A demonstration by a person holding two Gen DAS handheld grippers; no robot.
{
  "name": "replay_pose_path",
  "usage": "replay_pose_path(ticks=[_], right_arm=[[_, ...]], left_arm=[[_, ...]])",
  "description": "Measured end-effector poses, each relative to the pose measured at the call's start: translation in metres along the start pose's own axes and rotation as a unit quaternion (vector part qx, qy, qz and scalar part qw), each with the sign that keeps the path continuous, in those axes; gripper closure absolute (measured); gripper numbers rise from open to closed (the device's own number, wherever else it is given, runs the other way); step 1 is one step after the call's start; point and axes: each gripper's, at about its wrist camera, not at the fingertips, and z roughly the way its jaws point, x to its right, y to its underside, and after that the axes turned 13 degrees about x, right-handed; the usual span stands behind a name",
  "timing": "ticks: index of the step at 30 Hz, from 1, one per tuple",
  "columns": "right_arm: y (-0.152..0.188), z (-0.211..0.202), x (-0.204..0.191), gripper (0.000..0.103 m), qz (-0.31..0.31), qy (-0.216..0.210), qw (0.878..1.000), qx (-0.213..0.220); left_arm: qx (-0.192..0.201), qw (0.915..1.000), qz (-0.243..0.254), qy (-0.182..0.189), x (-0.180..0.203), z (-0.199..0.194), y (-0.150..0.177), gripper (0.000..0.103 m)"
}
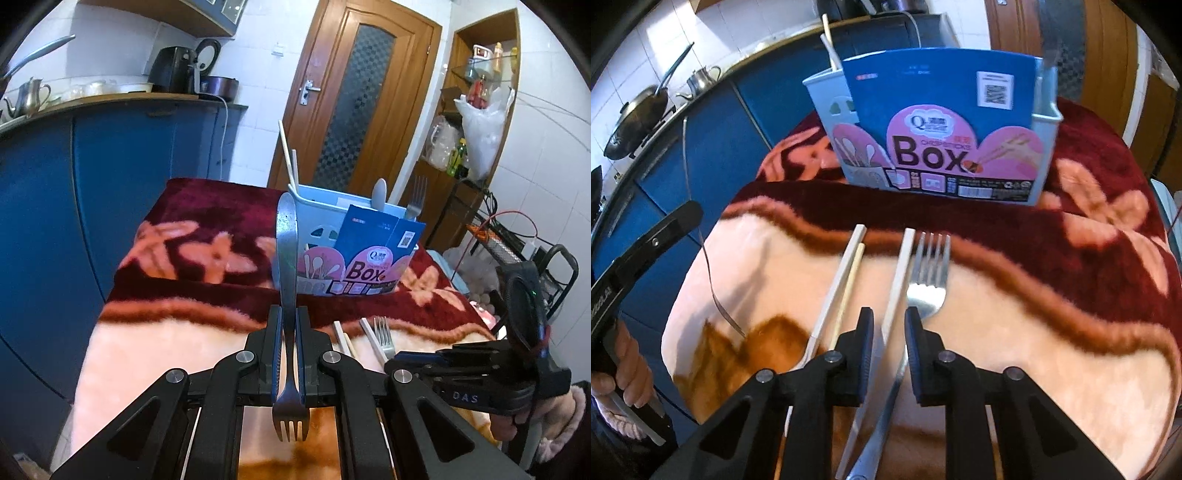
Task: Organize utensils
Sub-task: 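Lift the fork with the left tool while the right tool grasps a white chopstick, then carry the silver knife with the left tool while the right tool carries the white chopstick over the caddy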
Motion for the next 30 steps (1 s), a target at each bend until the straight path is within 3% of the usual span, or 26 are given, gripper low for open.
replay_pose_path(ticks=[6, 14, 16, 20, 25, 30], right_arm=[[-0.010, 0.020, -0.009, 0.083, -0.012, 0.001, 0.999, -0.036], [-0.021, 0.038, 0.005, 0.084, 0.039, -0.020, 0.996, -0.072], [-0.022, 0.038, 0.009, 0.093, 0.047, -0.025, 0.996, -0.070], [-0.017, 0.031, 0.016, 0.094, 0.062, -0.037, 0.996, -0.047], [-0.012, 0.003, 0.021, 0.095, 0.073, -0.057, 0.996, 0.015], [-0.009, -0.027, 0.027, 0.095, 0.066, -0.040, 0.994, 0.073]], left_arm=[[0.006, 0.9999, -0.013, 0.005, -0.006, 0.000, 0.000, 0.097], [0.013, 0.9999, 0.000, 0.010, -0.005, -0.002, -0.001, 0.097], [0.017, 0.9998, 0.001, 0.011, -0.004, -0.003, -0.003, 0.097], [0.026, 0.9995, 0.002, 0.015, 0.002, -0.005, -0.009, 0.097], [0.034, 0.9993, 0.007, 0.015, 0.009, -0.005, -0.016, 0.097], [0.042, 0.9989, 0.015, 0.012, 0.013, -0.002, -0.035, 0.097]])
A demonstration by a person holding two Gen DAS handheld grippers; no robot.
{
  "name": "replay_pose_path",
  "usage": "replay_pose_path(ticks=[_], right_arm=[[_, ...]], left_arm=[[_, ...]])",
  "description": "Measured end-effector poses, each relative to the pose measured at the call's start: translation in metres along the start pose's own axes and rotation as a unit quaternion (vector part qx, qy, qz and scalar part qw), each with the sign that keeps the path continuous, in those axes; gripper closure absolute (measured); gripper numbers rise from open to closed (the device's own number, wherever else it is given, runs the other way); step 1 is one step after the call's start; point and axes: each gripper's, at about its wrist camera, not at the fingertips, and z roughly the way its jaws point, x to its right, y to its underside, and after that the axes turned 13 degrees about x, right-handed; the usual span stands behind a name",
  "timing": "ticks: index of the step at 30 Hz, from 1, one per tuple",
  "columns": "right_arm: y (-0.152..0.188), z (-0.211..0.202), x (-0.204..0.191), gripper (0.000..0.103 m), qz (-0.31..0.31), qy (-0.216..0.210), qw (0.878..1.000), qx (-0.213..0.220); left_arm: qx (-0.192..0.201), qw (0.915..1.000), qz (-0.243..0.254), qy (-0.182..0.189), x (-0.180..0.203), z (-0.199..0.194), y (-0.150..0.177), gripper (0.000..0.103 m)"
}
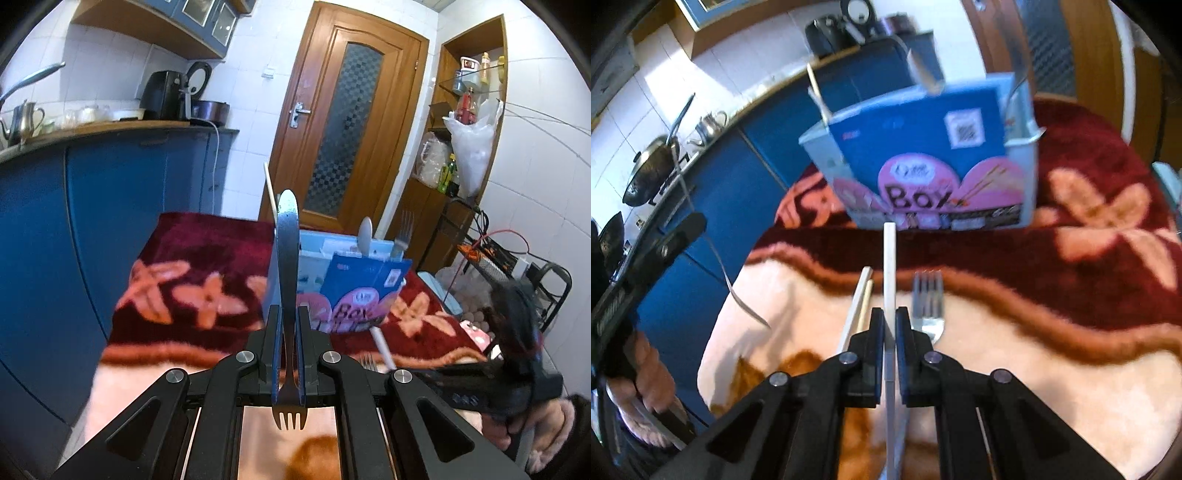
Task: Organize utensils
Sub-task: 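Carry the silver knife with the left tool while the right tool carries the white chopstick over the caddy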
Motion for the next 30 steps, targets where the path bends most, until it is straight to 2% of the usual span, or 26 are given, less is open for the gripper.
replay_pose_path(ticks=[5, 6, 11, 17, 24, 30], right_arm=[[0.000, -0.030, 0.007, 0.095, 0.008, 0.016, 0.997, 0.076], [0.000, -0.038, 0.008, 0.095, 0.006, 0.030, 0.994, 0.102], [0.002, -0.061, 0.007, 0.095, 0.001, 0.054, 0.985, 0.165], [0.002, -0.070, 0.012, 0.095, -0.001, 0.065, 0.980, 0.190], [-0.003, -0.075, 0.028, 0.095, 0.009, 0.070, 0.976, 0.207], [-0.025, -0.080, 0.036, 0.095, -0.005, 0.083, 0.968, 0.235]], left_arm=[[0.028, 0.9995, 0.008, -0.014, 0.002, 0.006, -0.027, 0.097], [0.032, 0.9993, 0.012, -0.018, 0.003, 0.009, -0.031, 0.097], [0.056, 0.9978, 0.024, -0.028, 0.013, 0.026, -0.056, 0.096], [0.093, 0.9945, 0.036, -0.032, 0.027, 0.049, -0.082, 0.097], [0.119, 0.9920, 0.030, -0.028, 0.039, 0.086, -0.096, 0.096], [0.102, 0.9935, 0.037, -0.034, 0.043, 0.113, -0.080, 0.096]])
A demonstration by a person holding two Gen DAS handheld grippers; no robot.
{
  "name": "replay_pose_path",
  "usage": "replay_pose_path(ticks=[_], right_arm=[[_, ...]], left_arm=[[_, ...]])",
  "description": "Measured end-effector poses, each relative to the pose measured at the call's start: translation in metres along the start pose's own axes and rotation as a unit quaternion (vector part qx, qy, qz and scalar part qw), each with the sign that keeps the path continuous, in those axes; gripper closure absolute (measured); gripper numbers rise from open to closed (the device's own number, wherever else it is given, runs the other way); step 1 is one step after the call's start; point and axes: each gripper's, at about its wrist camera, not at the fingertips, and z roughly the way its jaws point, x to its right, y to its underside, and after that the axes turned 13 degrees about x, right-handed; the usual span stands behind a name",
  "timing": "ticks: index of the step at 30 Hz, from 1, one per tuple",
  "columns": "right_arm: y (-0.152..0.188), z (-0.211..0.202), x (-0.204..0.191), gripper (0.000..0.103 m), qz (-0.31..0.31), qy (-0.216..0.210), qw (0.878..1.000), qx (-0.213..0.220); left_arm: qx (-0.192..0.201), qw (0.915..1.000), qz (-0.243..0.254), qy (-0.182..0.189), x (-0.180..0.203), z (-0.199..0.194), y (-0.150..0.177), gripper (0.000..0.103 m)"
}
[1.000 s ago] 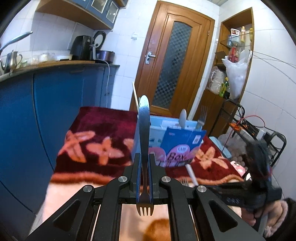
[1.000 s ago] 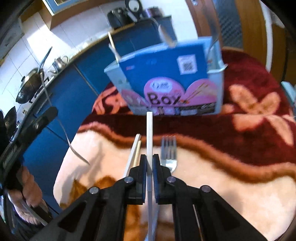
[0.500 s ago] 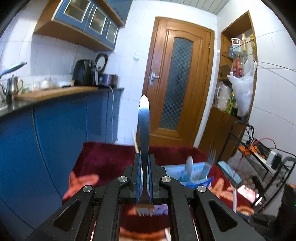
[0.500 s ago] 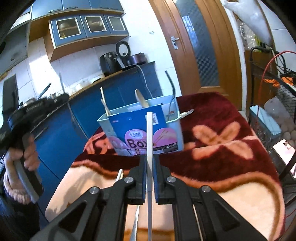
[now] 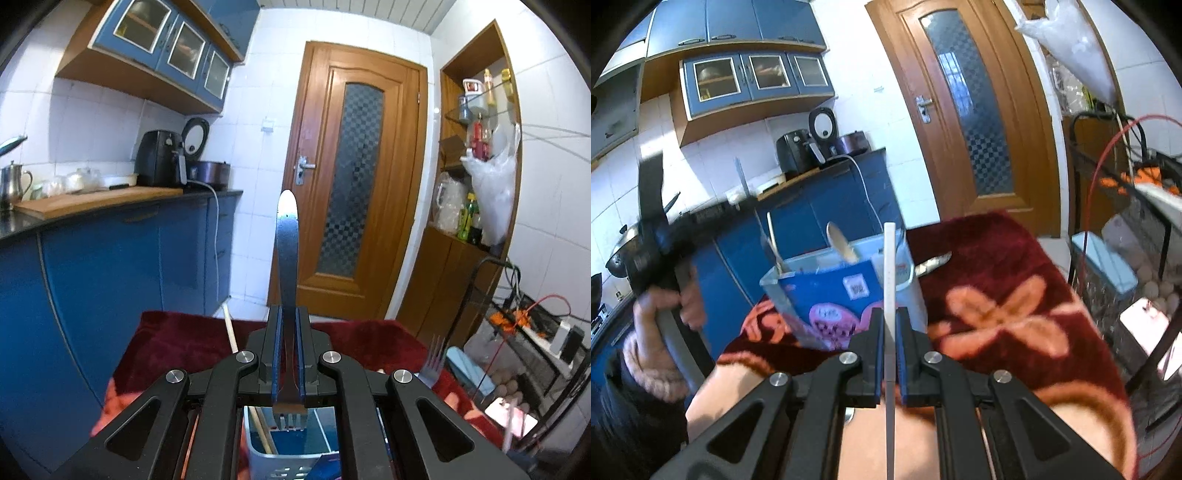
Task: Organize utensils
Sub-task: 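Carry the silver knife with the left tool while the right tool carries the white chopstick over the caddy, then open the left tool to drop the knife into the caddy while the right tool releases the chopstick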
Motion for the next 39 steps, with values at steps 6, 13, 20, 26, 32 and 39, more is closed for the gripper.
replay_pose_path(ticks=[6, 13, 20, 26, 32, 39], right_arm=[[-0.022, 0.016, 0.001, 0.095, -0.012, -0.015, 0.999, 0.030], [-0.054, 0.044, -0.008, 0.095, -0.039, -0.004, 0.994, 0.100], [-0.062, 0.084, -0.001, 0.095, -0.023, 0.014, 0.986, 0.165], [-0.054, 0.106, 0.000, 0.095, -0.011, 0.013, 0.985, 0.169], [-0.040, 0.105, -0.005, 0.095, -0.042, 0.015, 0.982, 0.185], [-0.046, 0.105, -0.010, 0.095, -0.049, 0.014, 0.978, 0.203]], left_arm=[[-0.026, 0.9996, 0.001, 0.006, -0.001, 0.010, 0.031, 0.096], [-0.039, 0.9991, -0.002, 0.017, 0.002, 0.014, 0.051, 0.096], [-0.039, 0.9989, -0.012, 0.022, -0.001, 0.015, 0.059, 0.096], [-0.049, 0.9984, -0.018, 0.024, -0.005, 0.018, 0.066, 0.096], [-0.051, 0.9981, -0.022, 0.027, -0.006, 0.017, 0.069, 0.096], [-0.046, 0.9982, -0.026, 0.026, -0.007, 0.017, 0.068, 0.096]])
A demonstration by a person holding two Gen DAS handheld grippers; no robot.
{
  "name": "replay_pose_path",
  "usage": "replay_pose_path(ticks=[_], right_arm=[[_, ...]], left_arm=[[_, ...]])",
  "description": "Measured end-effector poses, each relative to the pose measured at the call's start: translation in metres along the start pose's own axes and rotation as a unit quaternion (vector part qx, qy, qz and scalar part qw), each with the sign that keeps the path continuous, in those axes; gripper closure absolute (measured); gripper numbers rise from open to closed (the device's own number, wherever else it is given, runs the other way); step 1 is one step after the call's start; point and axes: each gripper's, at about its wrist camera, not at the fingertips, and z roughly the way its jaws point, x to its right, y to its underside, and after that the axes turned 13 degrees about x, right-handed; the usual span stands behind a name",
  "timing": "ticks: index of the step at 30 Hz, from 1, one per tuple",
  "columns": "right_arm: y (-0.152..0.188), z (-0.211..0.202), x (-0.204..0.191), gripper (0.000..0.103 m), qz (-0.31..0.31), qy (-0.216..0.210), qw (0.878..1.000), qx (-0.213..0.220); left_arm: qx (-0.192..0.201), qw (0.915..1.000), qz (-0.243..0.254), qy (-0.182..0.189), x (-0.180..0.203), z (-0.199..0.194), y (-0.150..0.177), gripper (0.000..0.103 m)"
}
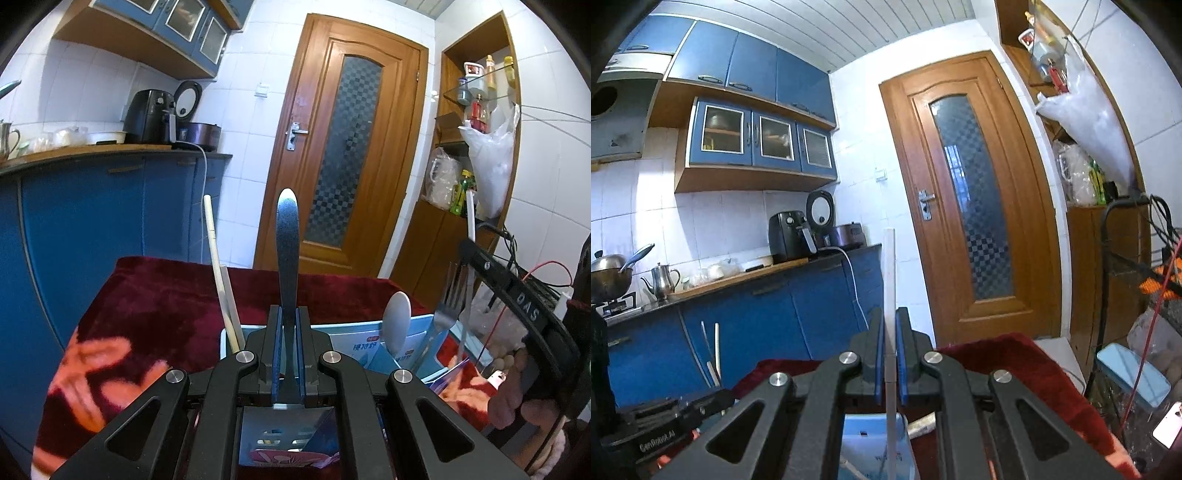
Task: Organize utensils
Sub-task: 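Open the left tool to drop the knife into the caddy while the right tool releases the chopstick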
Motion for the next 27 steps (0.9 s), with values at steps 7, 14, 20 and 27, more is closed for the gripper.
replay_pose_path(ticks=[7, 14, 20, 27], right_arm=[[0.006, 0.000, -0.004, 0.095, -0.008, -0.005, 1.000, 0.016], [-0.017, -0.007, -0.010, 0.095, 0.011, -0.034, 0.998, 0.047], [-0.005, 0.005, -0.019, 0.095, -0.013, -0.043, 0.999, 0.028], [0.015, 0.004, -0.014, 0.095, -0.019, -0.043, 0.998, -0.035]], left_arm=[[-0.003, 1.0000, -0.003, 0.001, -0.001, 0.001, 0.003, 0.096], [-0.001, 1.0000, 0.003, 0.003, 0.001, 0.000, 0.004, 0.096], [-0.001, 0.9999, 0.010, 0.005, 0.002, -0.001, 0.004, 0.096], [-0.011, 0.9999, -0.006, 0.011, -0.001, -0.001, 0.002, 0.096]])
